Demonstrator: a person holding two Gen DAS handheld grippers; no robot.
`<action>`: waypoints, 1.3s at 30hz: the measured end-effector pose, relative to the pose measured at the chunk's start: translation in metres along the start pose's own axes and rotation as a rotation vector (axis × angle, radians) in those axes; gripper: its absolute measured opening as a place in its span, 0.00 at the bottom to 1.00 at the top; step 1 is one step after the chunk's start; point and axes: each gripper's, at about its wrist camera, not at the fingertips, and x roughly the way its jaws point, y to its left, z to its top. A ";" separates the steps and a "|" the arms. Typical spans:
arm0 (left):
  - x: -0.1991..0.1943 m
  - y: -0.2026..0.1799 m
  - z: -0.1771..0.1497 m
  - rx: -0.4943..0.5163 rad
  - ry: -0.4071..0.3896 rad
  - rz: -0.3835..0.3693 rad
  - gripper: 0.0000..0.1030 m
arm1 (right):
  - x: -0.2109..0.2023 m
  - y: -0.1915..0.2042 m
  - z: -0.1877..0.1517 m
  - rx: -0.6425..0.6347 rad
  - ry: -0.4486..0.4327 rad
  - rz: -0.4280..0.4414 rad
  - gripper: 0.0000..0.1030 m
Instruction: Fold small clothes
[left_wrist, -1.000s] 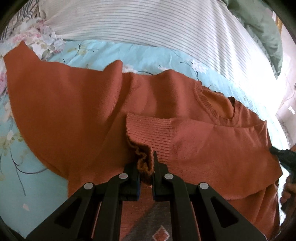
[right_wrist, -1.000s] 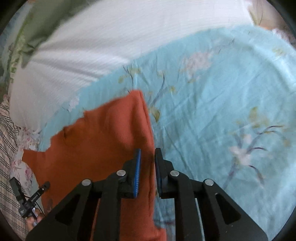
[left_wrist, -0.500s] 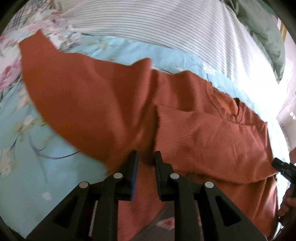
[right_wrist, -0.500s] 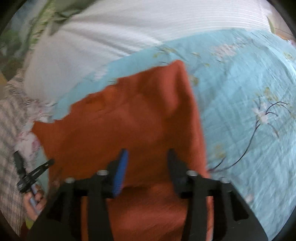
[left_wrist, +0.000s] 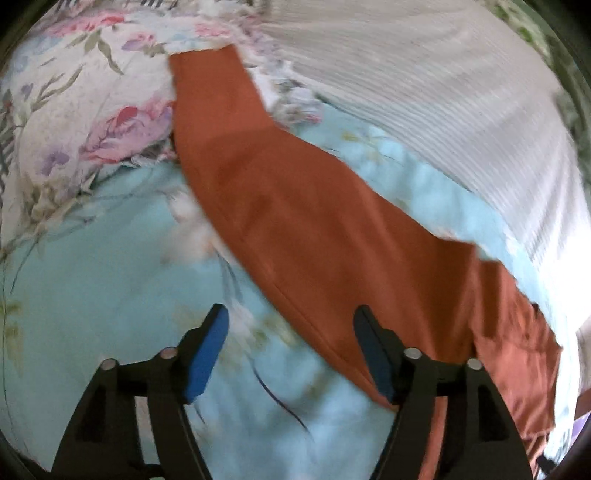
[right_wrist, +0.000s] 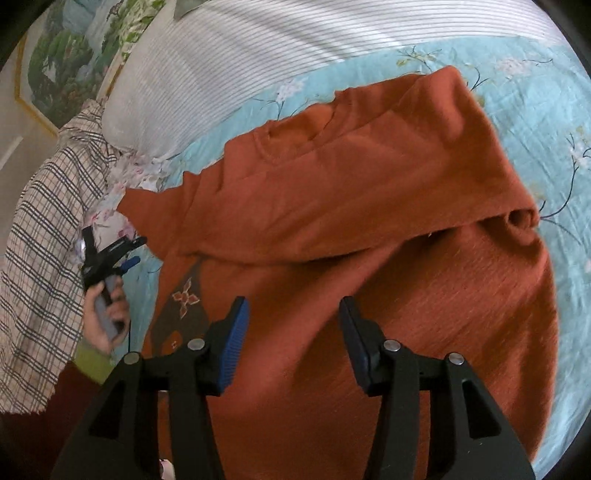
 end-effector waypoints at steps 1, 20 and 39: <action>0.010 0.009 0.010 -0.008 0.003 0.034 0.72 | 0.002 0.004 -0.002 0.003 0.001 0.005 0.52; 0.034 0.046 0.119 -0.091 -0.159 0.033 0.02 | 0.013 0.009 -0.003 0.010 0.035 0.008 0.53; -0.066 -0.253 -0.069 0.424 -0.107 -0.443 0.02 | -0.059 -0.029 -0.018 0.102 -0.113 -0.024 0.53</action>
